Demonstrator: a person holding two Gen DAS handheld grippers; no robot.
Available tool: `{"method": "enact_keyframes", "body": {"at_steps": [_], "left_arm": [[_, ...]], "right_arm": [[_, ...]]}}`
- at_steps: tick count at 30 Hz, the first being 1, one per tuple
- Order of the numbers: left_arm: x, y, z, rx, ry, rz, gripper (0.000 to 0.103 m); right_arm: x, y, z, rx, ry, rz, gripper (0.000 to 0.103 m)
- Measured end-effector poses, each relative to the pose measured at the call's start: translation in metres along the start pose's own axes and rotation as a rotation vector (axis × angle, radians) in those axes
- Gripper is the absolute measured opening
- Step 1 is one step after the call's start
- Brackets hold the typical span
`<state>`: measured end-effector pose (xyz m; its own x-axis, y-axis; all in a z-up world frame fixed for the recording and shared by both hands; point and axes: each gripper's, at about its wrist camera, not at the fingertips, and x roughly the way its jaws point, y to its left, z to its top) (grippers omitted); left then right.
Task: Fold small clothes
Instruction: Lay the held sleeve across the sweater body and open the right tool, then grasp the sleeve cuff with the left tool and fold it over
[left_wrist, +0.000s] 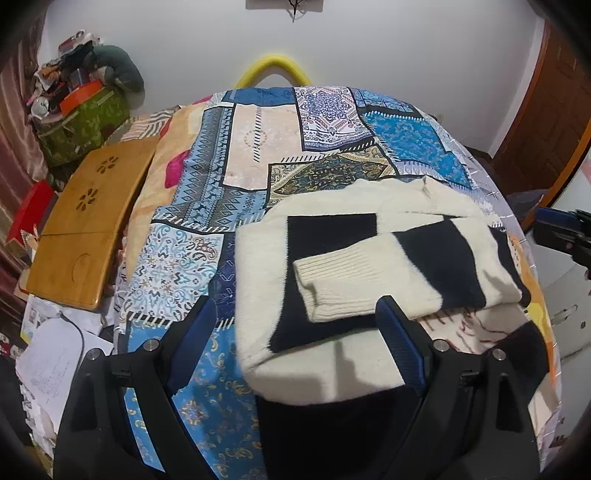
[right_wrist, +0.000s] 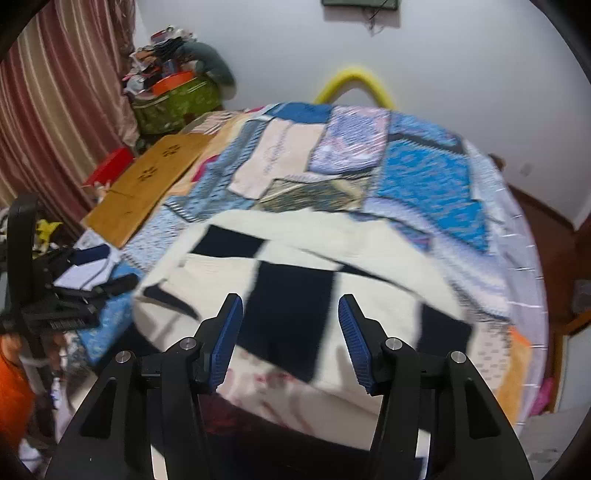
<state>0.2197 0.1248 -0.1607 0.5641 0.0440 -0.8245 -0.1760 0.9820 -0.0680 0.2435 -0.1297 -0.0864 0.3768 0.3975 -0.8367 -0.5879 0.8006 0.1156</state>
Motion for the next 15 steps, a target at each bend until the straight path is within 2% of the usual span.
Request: {"method": "enact_keyframes", "body": {"at_steps": [6, 11, 15], "left_arm": [[0.012, -0.005, 0.013, -0.010, 0.033, 0.006, 0.088], [0.032, -0.012, 0.020, -0.007, 0.071, 0.003, 0.088], [0.054, -0.010, 0.022, -0.038, 0.111, 0.015, 0.088]], "right_arm": [[-0.027, -0.055, -0.016, 0.068, -0.037, -0.100, 0.051], [-0.041, -0.100, -0.034, 0.180, -0.049, -0.138, 0.051], [-0.038, -0.134, -0.054, 0.271, -0.025, -0.160, 0.051]]}}
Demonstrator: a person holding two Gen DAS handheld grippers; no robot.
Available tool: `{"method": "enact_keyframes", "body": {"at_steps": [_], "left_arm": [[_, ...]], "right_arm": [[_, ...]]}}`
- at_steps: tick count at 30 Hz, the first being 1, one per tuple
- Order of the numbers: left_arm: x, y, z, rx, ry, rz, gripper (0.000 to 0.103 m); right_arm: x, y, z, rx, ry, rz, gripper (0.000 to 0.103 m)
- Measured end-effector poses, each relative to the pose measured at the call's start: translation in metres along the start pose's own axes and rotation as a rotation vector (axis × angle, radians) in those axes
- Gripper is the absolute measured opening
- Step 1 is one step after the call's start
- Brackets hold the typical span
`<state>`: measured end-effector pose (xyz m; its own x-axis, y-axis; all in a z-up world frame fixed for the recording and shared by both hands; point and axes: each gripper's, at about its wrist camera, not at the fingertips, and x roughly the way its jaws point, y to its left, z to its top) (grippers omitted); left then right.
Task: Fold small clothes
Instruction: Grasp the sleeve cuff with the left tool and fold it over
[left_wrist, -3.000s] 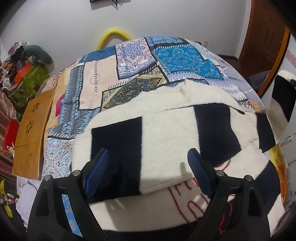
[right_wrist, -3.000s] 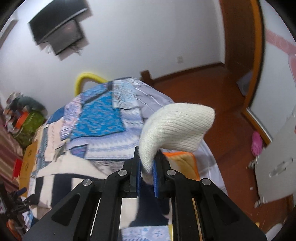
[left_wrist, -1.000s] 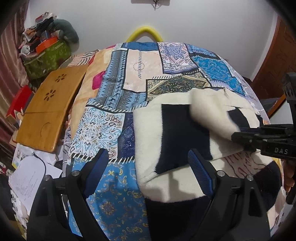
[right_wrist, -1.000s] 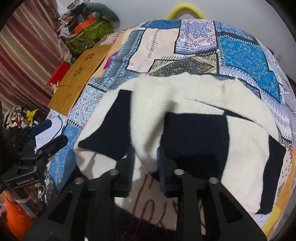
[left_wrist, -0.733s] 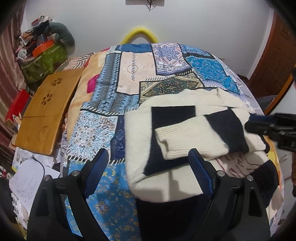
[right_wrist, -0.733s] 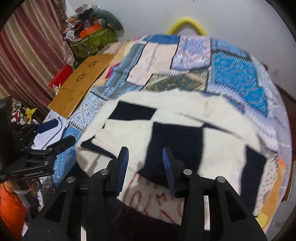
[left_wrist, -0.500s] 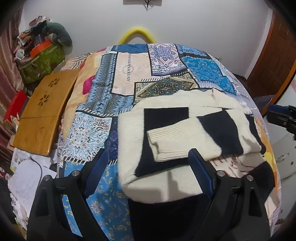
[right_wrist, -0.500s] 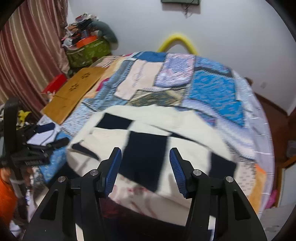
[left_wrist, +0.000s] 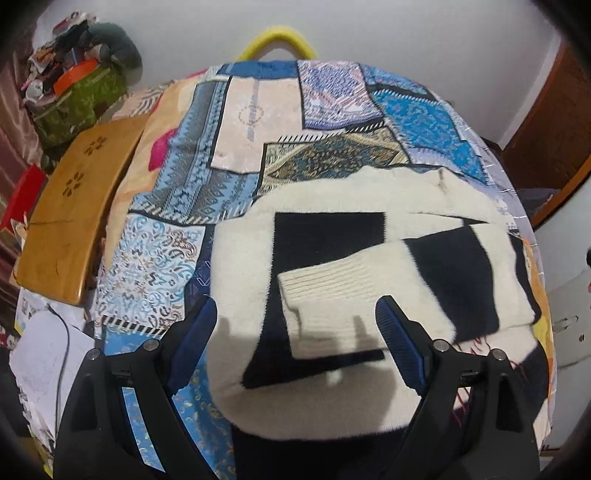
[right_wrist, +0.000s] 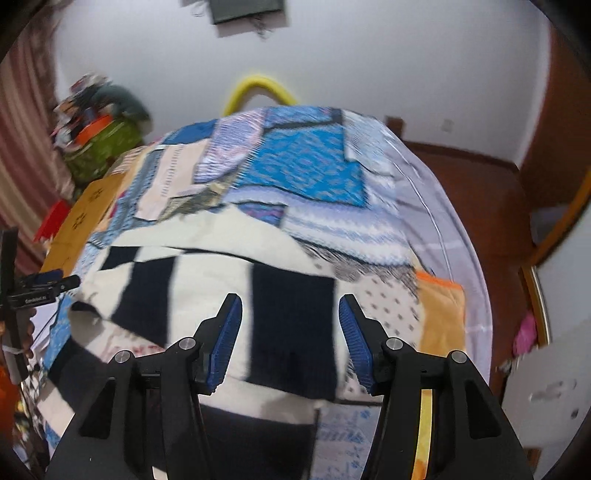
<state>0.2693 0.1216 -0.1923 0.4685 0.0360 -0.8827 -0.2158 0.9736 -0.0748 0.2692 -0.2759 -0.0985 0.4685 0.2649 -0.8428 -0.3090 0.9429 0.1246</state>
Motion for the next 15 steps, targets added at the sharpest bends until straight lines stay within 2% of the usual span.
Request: {"method": "enact_keyframes", "body": {"at_steps": [6, 10, 12, 14, 15], "left_arm": [[0.027, 0.009, -0.001, -0.060, 0.063, -0.016, 0.088], [0.039, 0.006, -0.006, -0.098, 0.095, -0.105, 0.086], [0.044, 0.005, -0.007, -0.121, 0.115, -0.142, 0.078], [0.050, 0.002, -0.007, -0.144, 0.133, -0.160, 0.077], [0.051, 0.001, -0.007, -0.149, 0.125, -0.164, 0.071]], "right_arm": [[0.022, -0.033, -0.025, 0.064, 0.062, -0.020, 0.051], [0.036, -0.045, -0.044, 0.109, 0.100, 0.005, 0.051], [0.045, -0.049, -0.055, 0.133, 0.120, 0.022, 0.051], [0.052, -0.049, -0.060, 0.143, 0.135, 0.023, 0.051], [0.055, -0.050, -0.063, 0.149, 0.141, 0.025, 0.051]]}}
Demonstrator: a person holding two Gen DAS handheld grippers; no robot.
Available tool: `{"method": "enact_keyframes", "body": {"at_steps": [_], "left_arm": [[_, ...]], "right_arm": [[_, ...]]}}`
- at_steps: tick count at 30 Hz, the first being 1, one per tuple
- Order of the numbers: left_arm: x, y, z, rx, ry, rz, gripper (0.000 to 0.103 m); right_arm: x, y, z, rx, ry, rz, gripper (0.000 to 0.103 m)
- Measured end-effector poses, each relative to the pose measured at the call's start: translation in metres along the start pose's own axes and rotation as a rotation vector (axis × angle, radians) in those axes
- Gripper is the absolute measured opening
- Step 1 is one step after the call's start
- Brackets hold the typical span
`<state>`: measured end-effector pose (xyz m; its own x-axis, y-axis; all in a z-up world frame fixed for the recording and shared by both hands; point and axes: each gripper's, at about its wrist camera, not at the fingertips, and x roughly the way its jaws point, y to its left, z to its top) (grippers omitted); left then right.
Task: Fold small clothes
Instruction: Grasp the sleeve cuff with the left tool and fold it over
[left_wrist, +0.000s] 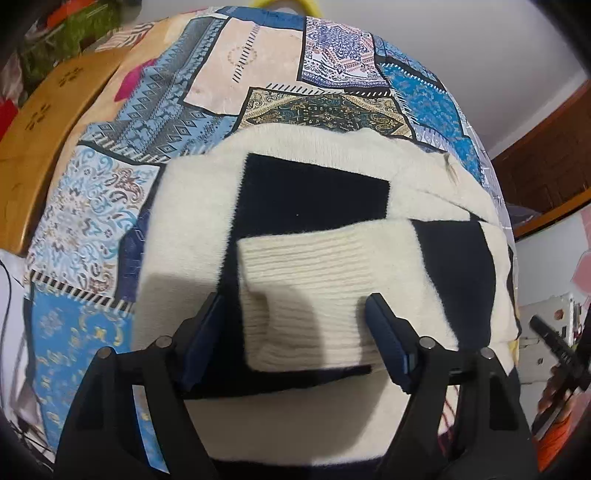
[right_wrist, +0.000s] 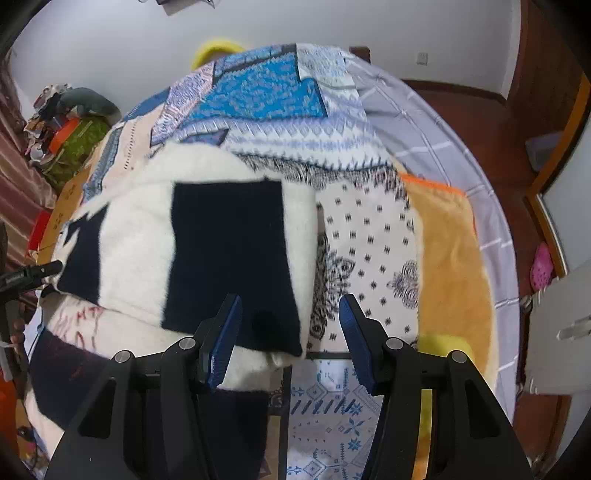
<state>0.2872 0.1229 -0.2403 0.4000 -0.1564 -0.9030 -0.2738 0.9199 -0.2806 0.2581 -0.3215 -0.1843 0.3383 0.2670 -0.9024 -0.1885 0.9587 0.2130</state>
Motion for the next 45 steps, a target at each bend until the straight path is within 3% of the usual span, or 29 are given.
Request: {"method": "enact_keyframes", "body": {"at_steps": [1, 5, 8, 13, 18, 24, 29, 37, 45], "left_arm": [[0.000, -0.002, 0.000, 0.002, -0.008, -0.007, 0.066], [0.001, -0.005, 0.006, 0.005, -0.008, -0.024, 0.021], [-0.006, -0.014, 0.008, 0.043, -0.026, -0.018, 0.014], [-0.034, -0.049, 0.009, 0.184, -0.136, 0.049, 0.012], [-0.084, -0.085, 0.018, 0.287, -0.281, 0.029, 0.012], [-0.138, -0.107, 0.037, 0.347, -0.421, 0.000, 0.012], [-0.164, -0.098, 0.047, 0.332, -0.501, 0.055, 0.011], [-0.143, -0.056, 0.041, 0.307, -0.443, 0.127, 0.011], [-0.074, -0.005, 0.028, 0.217, -0.263, 0.146, 0.011]], "right_arm": [[0.003, -0.002, -0.002, 0.005, 0.005, 0.007, 0.051], [0.005, -0.006, -0.004, 0.020, 0.008, 0.029, 0.051], [0.002, -0.008, -0.002, 0.021, 0.000, 0.035, 0.051], [0.001, -0.006, 0.001, 0.012, -0.009, 0.034, 0.051], [0.002, -0.004, 0.002, 0.009, -0.009, 0.040, 0.051], [0.003, 0.002, 0.002, 0.004, -0.007, 0.051, 0.051], [0.000, 0.008, 0.004, -0.007, -0.013, 0.062, 0.051], [0.007, 0.021, 0.007, -0.022, -0.006, 0.066, 0.051], [0.017, 0.033, 0.005, -0.040, 0.028, 0.068, 0.051]]}}
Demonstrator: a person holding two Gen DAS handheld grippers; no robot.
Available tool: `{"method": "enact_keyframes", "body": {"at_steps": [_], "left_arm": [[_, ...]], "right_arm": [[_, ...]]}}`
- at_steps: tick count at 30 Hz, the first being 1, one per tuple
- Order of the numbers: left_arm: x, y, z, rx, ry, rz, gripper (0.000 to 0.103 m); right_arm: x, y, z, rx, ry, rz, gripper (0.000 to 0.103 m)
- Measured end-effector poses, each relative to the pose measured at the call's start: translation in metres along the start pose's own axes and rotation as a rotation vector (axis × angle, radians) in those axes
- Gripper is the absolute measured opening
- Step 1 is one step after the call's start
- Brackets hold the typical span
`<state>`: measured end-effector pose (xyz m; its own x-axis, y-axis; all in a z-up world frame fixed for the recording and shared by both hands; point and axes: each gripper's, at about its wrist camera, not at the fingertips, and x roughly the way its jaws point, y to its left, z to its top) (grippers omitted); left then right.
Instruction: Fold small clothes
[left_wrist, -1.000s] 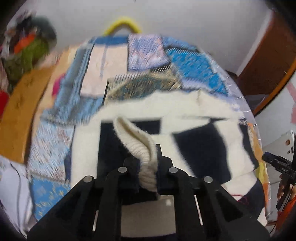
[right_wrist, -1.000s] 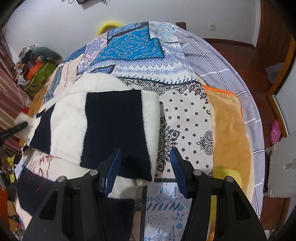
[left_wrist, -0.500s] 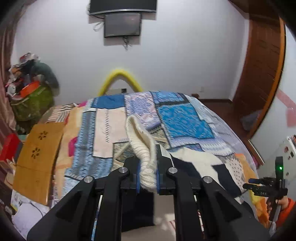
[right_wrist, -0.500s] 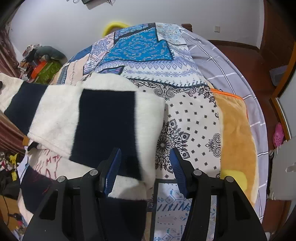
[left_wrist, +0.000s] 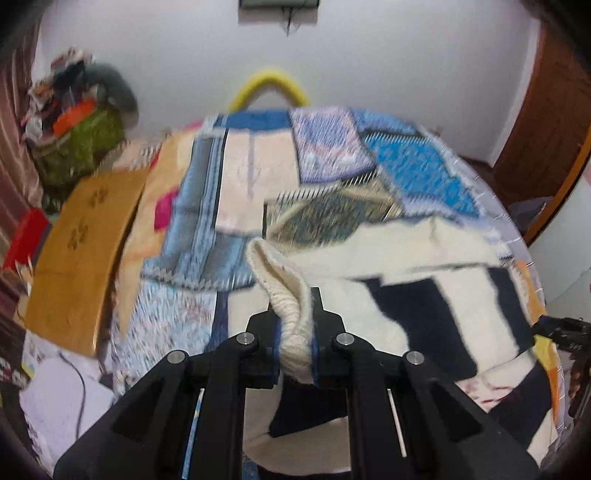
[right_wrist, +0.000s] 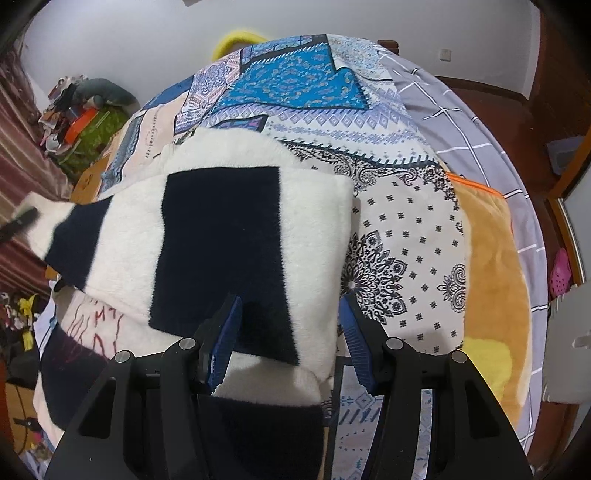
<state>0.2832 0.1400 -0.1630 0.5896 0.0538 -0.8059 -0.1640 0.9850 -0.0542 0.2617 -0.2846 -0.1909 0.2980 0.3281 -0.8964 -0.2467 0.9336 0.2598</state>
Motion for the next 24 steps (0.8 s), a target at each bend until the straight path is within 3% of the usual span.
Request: {"method": "enact_keyframes", "body": {"at_steps": [8, 24], "left_arm": [[0.052, 0.020, -0.044, -0.046, 0.146, -0.001, 0.017], [0.031, 0.023, -0.056, -0.019, 0.153, 0.057, 0.025]], "right_arm": [[0.008, 0.004, 0.000, 0.004, 0.024, -0.003, 0.051], [0.001, 0.020, -0.003, -0.029, 0.035, -0.003, 0.051]]}}
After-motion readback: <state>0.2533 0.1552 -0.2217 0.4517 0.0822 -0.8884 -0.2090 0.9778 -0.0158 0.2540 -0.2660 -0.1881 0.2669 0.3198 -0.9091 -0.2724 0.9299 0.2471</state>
